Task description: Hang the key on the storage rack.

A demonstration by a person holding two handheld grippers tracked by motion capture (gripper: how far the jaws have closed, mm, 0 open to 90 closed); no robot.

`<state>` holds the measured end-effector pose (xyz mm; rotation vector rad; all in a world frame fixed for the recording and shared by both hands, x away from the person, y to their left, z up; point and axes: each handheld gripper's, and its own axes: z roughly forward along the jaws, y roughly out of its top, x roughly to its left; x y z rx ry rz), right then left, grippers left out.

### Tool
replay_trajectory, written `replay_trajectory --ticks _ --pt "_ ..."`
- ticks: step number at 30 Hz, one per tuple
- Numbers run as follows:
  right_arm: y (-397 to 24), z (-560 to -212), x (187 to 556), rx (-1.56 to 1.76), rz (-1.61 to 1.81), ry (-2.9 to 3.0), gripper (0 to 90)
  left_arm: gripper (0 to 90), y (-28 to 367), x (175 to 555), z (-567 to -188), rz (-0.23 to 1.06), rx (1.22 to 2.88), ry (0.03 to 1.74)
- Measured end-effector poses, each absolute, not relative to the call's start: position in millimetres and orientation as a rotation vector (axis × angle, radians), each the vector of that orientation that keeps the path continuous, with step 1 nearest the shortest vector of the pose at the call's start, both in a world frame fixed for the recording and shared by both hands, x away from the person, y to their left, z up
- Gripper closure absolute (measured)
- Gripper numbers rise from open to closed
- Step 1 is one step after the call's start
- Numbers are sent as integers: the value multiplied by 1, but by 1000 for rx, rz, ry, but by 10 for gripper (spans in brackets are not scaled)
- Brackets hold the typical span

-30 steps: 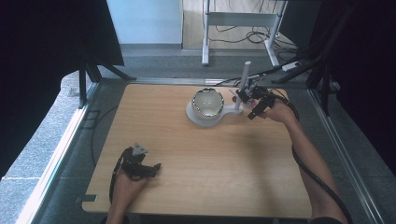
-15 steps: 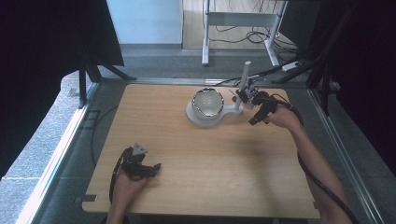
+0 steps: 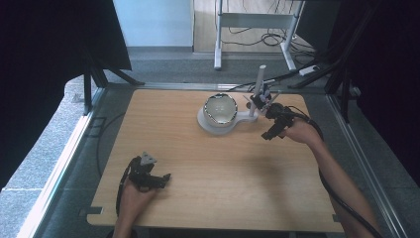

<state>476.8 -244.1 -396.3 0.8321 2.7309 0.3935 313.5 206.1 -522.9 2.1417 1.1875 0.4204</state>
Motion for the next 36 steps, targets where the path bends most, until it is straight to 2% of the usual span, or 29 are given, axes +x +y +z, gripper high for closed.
replay_trajectory --ticks 36 --pt "-252 -414 399 692 487 2729 79 40 206 314 -523 422 2144 1185"
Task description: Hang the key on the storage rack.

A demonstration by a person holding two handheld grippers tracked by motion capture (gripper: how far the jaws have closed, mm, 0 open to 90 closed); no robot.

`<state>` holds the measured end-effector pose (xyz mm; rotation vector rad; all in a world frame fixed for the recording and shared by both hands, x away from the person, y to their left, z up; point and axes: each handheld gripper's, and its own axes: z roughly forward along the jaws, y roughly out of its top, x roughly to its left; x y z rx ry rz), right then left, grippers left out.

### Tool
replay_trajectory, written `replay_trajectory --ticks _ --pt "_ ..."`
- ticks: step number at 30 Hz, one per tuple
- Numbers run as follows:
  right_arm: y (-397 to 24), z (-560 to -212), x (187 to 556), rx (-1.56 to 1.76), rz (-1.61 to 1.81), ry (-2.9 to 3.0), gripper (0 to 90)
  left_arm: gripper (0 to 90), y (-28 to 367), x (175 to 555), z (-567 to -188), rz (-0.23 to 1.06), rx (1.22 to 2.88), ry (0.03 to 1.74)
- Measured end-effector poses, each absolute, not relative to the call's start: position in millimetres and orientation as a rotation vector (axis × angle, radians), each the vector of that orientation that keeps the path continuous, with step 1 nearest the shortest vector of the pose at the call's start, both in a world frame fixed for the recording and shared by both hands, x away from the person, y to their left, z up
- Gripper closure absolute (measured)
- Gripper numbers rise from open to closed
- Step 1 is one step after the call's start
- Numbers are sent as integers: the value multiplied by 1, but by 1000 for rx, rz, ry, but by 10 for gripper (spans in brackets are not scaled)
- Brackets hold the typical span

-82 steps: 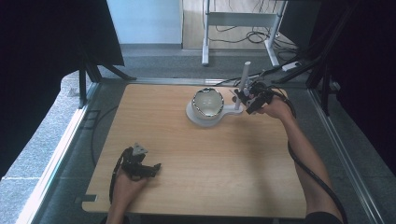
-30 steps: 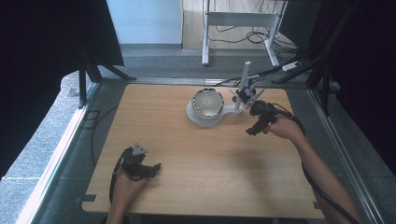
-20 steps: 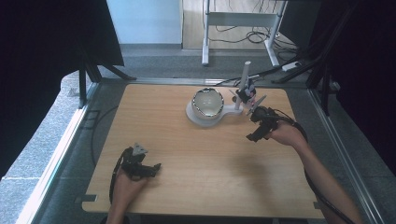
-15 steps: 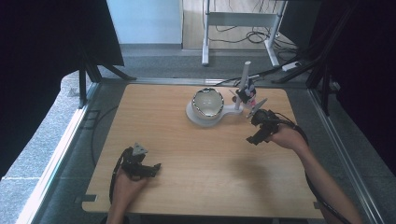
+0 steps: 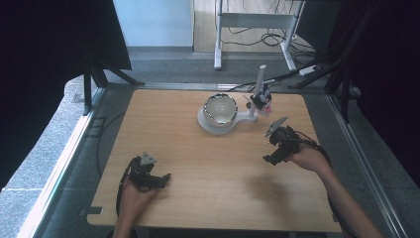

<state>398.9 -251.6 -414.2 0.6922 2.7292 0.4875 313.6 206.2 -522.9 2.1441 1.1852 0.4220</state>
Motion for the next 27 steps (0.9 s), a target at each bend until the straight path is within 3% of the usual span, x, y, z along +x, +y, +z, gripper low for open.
replay_trajectory --ticks 27 --pt "-277 -439 345 740 570 2675 73 40 206 313 -523 420 2141 1188"
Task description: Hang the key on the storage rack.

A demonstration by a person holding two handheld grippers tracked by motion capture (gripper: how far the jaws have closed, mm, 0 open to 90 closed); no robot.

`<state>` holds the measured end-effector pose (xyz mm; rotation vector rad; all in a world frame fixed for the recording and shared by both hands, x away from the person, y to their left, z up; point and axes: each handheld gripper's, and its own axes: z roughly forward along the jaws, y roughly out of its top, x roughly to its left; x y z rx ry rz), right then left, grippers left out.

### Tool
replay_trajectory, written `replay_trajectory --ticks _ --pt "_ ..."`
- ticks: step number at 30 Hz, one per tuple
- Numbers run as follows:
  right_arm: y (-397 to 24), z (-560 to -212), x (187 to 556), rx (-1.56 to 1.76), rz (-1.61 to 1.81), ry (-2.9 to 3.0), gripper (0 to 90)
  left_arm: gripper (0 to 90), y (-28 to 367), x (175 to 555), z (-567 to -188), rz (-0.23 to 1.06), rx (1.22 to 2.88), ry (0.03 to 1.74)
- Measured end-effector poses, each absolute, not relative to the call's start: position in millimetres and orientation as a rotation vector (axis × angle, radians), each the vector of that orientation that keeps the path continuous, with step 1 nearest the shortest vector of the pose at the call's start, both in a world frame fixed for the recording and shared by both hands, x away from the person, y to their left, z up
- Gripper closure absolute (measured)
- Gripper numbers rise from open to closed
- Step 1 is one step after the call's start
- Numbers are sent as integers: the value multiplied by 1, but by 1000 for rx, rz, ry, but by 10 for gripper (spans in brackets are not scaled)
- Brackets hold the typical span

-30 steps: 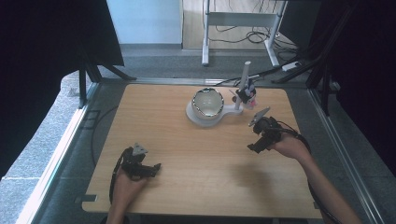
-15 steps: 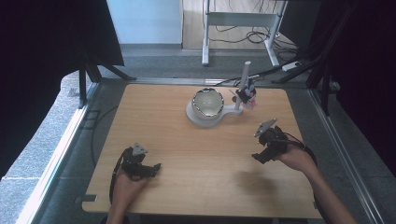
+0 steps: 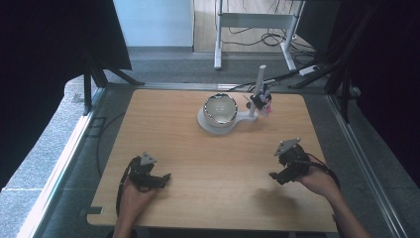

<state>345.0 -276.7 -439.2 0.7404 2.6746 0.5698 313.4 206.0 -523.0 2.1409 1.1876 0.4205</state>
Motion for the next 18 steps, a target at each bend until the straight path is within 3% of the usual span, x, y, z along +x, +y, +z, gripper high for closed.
replay_trajectory --ticks 9,18 --pt "-279 -459 330 783 624 2662 2 40 206 313 -523 421 2140 1188" --pt "-279 -481 320 824 763 2633 0 40 206 313 -523 421 2140 1188"
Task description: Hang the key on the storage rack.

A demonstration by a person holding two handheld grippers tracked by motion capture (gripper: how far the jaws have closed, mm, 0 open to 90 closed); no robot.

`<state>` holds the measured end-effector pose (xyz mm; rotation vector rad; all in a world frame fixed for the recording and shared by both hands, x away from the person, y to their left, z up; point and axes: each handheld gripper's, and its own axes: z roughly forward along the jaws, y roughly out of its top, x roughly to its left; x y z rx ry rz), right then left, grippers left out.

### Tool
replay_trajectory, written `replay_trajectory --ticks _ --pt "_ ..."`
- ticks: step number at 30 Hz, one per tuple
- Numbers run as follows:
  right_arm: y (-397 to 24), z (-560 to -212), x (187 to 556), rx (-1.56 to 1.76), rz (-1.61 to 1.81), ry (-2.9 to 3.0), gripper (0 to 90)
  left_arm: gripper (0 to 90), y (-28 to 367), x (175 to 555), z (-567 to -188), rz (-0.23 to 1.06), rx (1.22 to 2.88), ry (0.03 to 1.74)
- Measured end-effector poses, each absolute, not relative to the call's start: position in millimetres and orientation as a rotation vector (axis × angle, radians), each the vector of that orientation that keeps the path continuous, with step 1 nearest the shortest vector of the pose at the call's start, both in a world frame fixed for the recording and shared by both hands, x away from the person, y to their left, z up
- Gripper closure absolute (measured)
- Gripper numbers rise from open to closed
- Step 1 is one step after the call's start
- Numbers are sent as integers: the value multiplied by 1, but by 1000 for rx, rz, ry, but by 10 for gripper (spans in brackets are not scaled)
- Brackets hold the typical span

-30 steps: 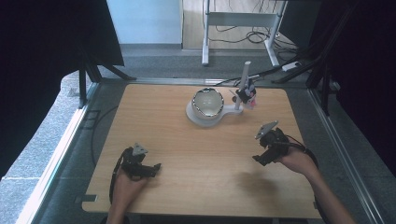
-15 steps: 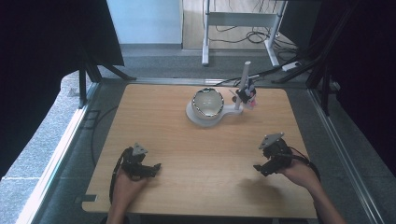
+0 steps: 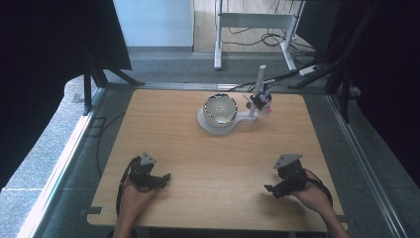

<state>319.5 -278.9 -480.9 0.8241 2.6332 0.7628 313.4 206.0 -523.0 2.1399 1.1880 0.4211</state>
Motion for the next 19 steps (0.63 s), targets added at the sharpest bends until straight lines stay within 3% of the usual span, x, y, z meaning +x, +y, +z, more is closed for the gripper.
replay_trajectory --ticks 12,19 --pt "-278 -517 309 902 986 2555 0 40 206 313 -523 421 2140 1188" --pt "-280 -521 308 926 1029 2532 0 40 206 314 -523 421 2140 1188"
